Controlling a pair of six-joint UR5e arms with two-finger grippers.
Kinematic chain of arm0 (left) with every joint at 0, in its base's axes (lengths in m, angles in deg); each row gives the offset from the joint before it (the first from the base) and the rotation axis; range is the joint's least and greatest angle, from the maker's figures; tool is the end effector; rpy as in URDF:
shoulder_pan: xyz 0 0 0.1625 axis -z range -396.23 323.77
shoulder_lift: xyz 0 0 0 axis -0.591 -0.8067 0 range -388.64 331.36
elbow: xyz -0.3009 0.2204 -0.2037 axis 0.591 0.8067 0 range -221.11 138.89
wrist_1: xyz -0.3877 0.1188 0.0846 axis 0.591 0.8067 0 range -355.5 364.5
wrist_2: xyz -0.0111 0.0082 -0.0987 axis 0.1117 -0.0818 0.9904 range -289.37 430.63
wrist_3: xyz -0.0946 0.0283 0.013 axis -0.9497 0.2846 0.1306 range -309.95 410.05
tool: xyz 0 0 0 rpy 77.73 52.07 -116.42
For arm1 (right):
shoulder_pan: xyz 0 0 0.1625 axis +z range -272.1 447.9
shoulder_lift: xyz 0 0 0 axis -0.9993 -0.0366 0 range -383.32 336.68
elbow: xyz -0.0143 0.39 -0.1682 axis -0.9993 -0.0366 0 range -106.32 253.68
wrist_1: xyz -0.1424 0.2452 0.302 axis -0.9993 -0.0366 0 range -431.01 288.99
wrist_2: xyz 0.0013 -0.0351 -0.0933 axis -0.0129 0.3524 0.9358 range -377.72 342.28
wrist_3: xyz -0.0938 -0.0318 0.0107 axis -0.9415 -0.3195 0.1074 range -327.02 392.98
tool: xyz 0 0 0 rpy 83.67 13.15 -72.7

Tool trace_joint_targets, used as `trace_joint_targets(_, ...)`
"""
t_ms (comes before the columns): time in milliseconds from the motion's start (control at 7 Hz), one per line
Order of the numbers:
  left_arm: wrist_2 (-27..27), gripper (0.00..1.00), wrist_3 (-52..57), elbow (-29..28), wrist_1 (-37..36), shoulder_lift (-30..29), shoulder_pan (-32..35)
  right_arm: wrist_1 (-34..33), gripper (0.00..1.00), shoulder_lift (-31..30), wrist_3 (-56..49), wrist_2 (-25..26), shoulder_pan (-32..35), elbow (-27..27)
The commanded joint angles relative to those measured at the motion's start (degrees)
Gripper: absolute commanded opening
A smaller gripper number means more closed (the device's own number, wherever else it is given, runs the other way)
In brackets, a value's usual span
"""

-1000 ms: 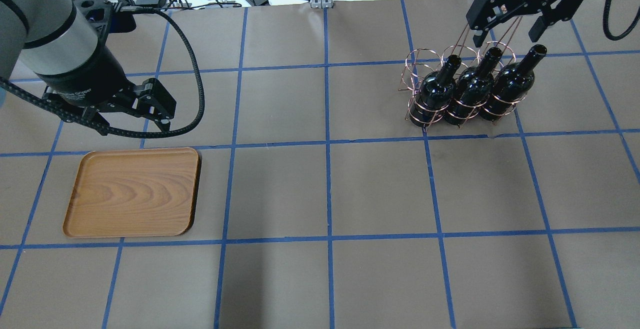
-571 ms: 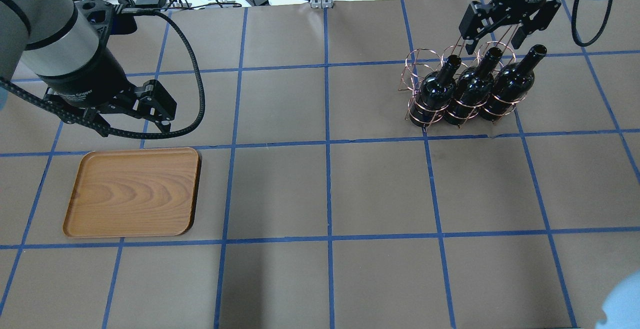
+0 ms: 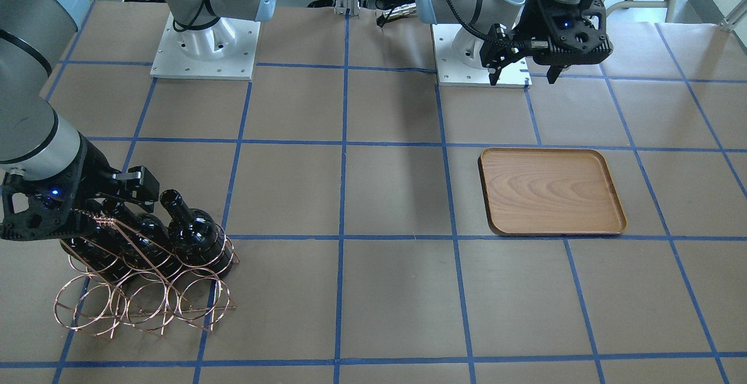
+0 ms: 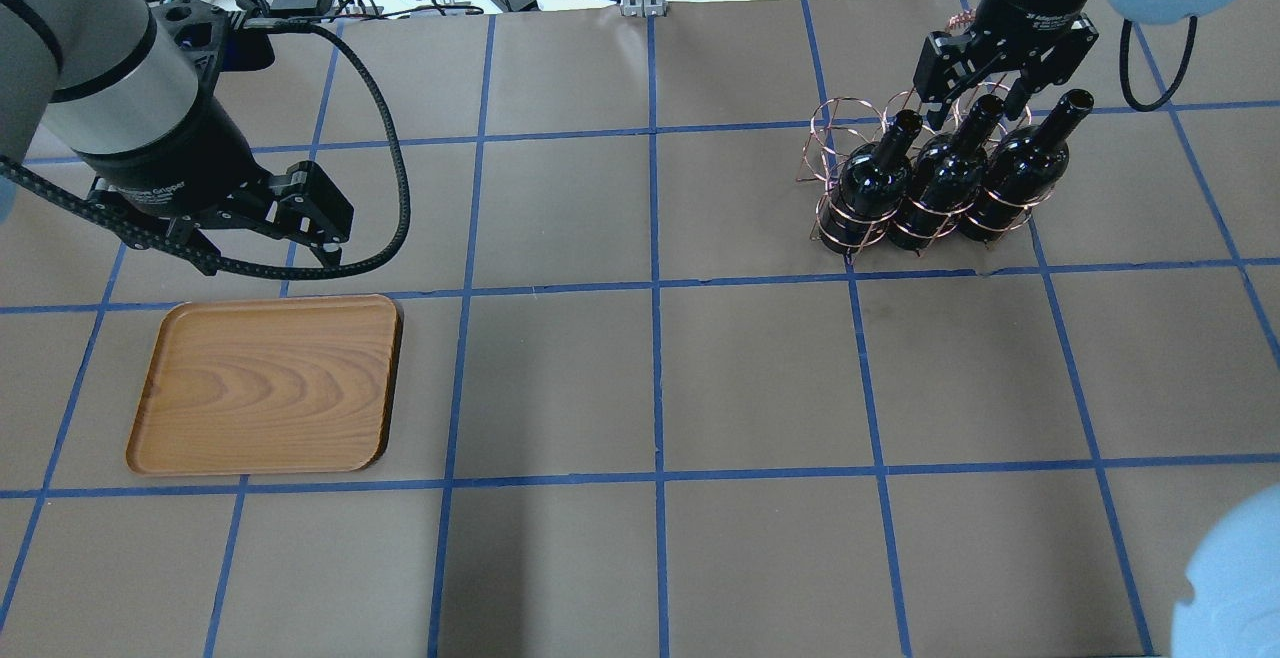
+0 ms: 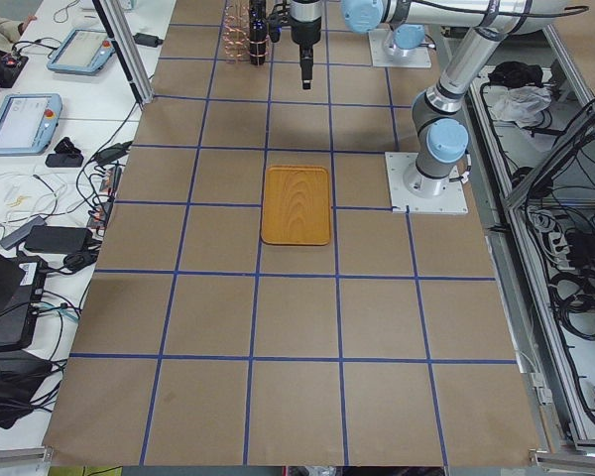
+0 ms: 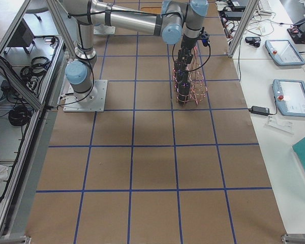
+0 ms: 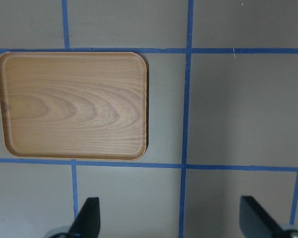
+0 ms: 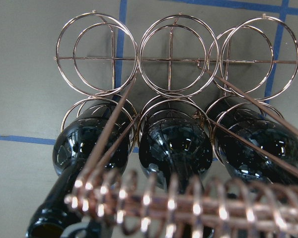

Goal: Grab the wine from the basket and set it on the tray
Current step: 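Lower the right gripper onto the middle wine bottle's neck in the rack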

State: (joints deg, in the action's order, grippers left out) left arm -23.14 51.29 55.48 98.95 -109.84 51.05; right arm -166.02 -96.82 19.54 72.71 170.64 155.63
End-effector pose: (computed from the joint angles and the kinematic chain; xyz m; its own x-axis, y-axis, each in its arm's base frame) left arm -0.1066 -0.4282 0.4945 -0.9976 -0.0233 -0.0649 -0.0260 0.9989 0.0402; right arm 0.0554 -0.6141 0.4069 -0.9942 -0.1075 -0.0066 -0.1077 0.9924 0.0601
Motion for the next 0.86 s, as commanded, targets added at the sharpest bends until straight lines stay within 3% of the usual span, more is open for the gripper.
trace_joint_targets(0, 0.08, 1.00, 0.00, 0.00, -0.05, -0.11, 0.00, -0.09, 0.46, 0.38, 0.16, 0.00, -0.20, -0.03)
trace_joint_targets(143, 0.08, 1.00, 0.00, 0.00, -0.05, -0.11, 0.00, -0.17, 0.29, 0.46, 0.16, -0.43, -1.25, -0.03)
trace_joint_targets(429, 0.17, 1.00, -0.01, 0.00, -0.05, -0.20, 0.00, -0.09, 0.15, -0.06, 0.51, -0.70, -1.79, -0.73)
trace_joint_targets(714, 0.17, 1.00, 0.00, 0.00, -0.05, -0.20, 0.00, 0.70, 0.16, -1.63, 0.87, -0.53, -1.79, -3.61)
